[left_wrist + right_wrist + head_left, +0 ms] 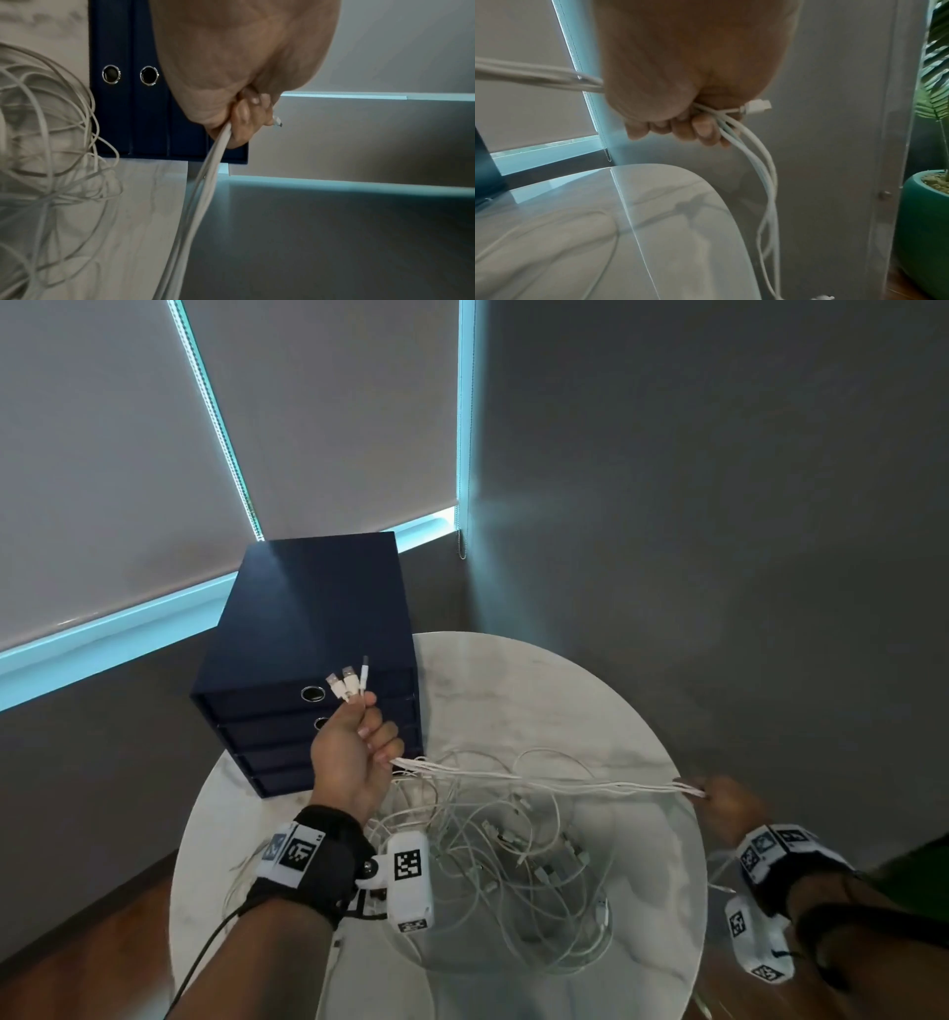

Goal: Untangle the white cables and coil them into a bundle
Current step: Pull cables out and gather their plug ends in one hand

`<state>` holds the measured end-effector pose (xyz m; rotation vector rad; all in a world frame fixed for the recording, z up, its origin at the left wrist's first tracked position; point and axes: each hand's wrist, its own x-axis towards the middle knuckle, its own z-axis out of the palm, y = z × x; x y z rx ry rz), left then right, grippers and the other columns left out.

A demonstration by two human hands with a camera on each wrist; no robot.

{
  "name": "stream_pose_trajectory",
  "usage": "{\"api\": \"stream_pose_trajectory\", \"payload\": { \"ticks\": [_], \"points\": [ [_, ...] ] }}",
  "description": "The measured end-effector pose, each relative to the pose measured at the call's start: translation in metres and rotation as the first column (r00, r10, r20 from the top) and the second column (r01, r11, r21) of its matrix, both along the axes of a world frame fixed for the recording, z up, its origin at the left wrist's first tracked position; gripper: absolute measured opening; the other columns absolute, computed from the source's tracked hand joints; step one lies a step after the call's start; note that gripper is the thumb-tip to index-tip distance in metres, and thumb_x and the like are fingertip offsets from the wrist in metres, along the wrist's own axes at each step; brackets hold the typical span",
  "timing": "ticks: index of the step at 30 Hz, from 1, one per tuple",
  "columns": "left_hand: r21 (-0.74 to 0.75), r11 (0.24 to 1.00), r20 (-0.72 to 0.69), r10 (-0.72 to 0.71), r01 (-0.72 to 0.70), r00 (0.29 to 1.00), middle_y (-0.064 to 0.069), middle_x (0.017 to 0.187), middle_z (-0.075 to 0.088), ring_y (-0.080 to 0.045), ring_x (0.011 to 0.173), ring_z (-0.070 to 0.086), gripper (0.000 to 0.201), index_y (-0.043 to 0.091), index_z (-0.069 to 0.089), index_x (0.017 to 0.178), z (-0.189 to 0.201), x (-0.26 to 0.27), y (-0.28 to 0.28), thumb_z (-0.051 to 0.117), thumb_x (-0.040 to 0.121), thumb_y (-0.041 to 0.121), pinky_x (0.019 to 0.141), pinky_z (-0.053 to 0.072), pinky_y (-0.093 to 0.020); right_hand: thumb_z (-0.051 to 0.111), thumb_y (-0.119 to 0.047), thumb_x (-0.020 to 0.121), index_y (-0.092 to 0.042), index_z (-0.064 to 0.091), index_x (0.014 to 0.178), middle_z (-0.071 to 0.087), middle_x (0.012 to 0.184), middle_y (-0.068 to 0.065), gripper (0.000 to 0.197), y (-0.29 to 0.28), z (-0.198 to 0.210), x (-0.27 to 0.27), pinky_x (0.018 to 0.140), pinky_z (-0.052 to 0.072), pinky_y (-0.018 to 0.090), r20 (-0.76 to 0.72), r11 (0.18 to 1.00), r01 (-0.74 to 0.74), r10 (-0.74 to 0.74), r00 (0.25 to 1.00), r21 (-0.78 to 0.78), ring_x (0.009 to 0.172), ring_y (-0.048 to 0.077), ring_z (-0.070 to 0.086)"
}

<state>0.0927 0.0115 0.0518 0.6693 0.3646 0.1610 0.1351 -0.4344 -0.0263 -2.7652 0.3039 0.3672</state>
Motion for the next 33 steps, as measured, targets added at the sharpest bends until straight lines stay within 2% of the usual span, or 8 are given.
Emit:
{"api": "stream_pose_trajectory", "payload": {
  "ticks": [4,9,13,18,22,27,31,33],
  "points": [
    [0.069,0.996,0.01,-0.049,0.048,0.999,0.006,0.052,0.029,-0.007,0.041,0.025,0.026,0.014,0.052,0.086,-0.004,-0.006,-0.023,0.034,0.105,0.013,0.038,0.025,-0.02,0.06,-0.044,0.091,-0.031,0.071,0.1,0.071,0.104,0.009,0.019,0.001,0.001,0.009,0.09,0.052,0.038,-0.01,0.993,0.023,-0.024,1.0,-0.116,0.101,0.032,0.066],
    [0.284,0.952,0.022,-0.127,0.116,0.992,0.006,0.053,0.033,-0.007,0.044,0.03,0.026,0.012,0.055,0.089,-0.013,-0.01,-0.054,0.037,0.108,0.016,0.046,0.033,-0.022,0.078,-0.027,0.078,-0.016,0.057,0.125,0.052,0.128,0.001,0.053,0.034,-0.009,0.027,0.1,0.044,0.032,-0.318,0.974,-0.191,0.144,0.937,-0.12,0.124,0.027,0.052],
    [0.521,0.843,0.028,-0.177,0.137,0.984,0.005,0.056,0.037,-0.008,0.048,0.033,0.025,0.008,0.058,0.096,-0.021,-0.013,-0.073,0.038,0.108,0.016,0.049,0.037,-0.024,0.066,-0.028,0.09,-0.022,0.059,0.124,0.063,0.122,-0.002,0.035,0.11,0.034,0.028,0.099,0.046,0.031,0.104,0.918,-0.318,0.301,0.948,0.236,0.111,0.018,0.062],
    [0.63,0.762,0.053,-0.233,0.149,0.971,0.001,0.06,0.04,-0.011,0.05,0.039,0.027,0.003,0.059,0.104,-0.024,-0.019,-0.082,0.035,0.109,0.014,0.05,0.043,-0.026,0.053,-0.041,0.095,-0.032,0.057,0.129,0.069,0.111,-0.007,0.035,0.202,0.086,0.012,0.096,0.051,0.035,0.379,0.586,-0.46,0.264,0.887,0.667,0.101,0.008,0.068],
    [0.677,0.722,0.058,-0.243,0.141,0.968,-0.001,0.063,0.048,-0.012,0.053,0.043,0.026,-0.003,0.055,0.103,-0.021,-0.021,-0.083,0.036,0.109,0.014,0.051,0.043,-0.028,0.055,-0.036,0.095,-0.028,0.05,0.137,0.067,0.118,-0.006,0.043,0.241,0.099,-0.002,0.094,0.052,0.031,0.417,0.55,-0.526,0.321,0.85,0.649,0.097,0.007,0.068],
    [0.651,0.742,0.005,-0.216,0.16,0.976,-0.002,0.06,0.048,-0.013,0.051,0.043,0.03,0.005,0.057,0.087,-0.023,-0.022,-0.077,0.036,0.108,0.009,0.049,0.043,-0.028,0.058,-0.022,0.095,-0.028,0.05,0.136,0.07,0.077,-0.002,0.041,0.254,0.1,-0.016,0.069,0.058,0.03,0.409,0.552,-0.575,0.404,0.818,0.604,0.062,0.014,0.069],
    [0.632,0.742,-0.005,-0.282,0.221,0.959,0.004,0.057,0.047,-0.01,0.05,0.041,0.033,0.006,0.05,0.078,-0.022,-0.026,-0.079,0.037,0.108,0.01,0.049,0.044,-0.027,0.055,-0.025,0.097,-0.031,0.052,0.134,0.065,0.119,-0.009,0.037,0.256,0.099,-0.008,0.092,0.053,0.028,0.431,0.571,-0.585,0.396,0.811,0.577,0.097,0.004,0.065],
    [0.64,0.724,-0.025,-0.313,0.256,0.949,0.003,0.057,0.044,-0.011,0.051,0.04,0.034,0.006,0.05,0.077,-0.017,-0.028,-0.08,0.035,0.108,0.008,0.05,0.043,-0.026,0.055,-0.027,0.097,-0.026,0.06,0.126,0.063,0.121,-0.01,0.029,0.26,0.099,-0.009,0.091,0.054,0.028,0.43,0.576,-0.608,0.429,0.794,0.546,0.099,0.004,0.064]
  ]
}}
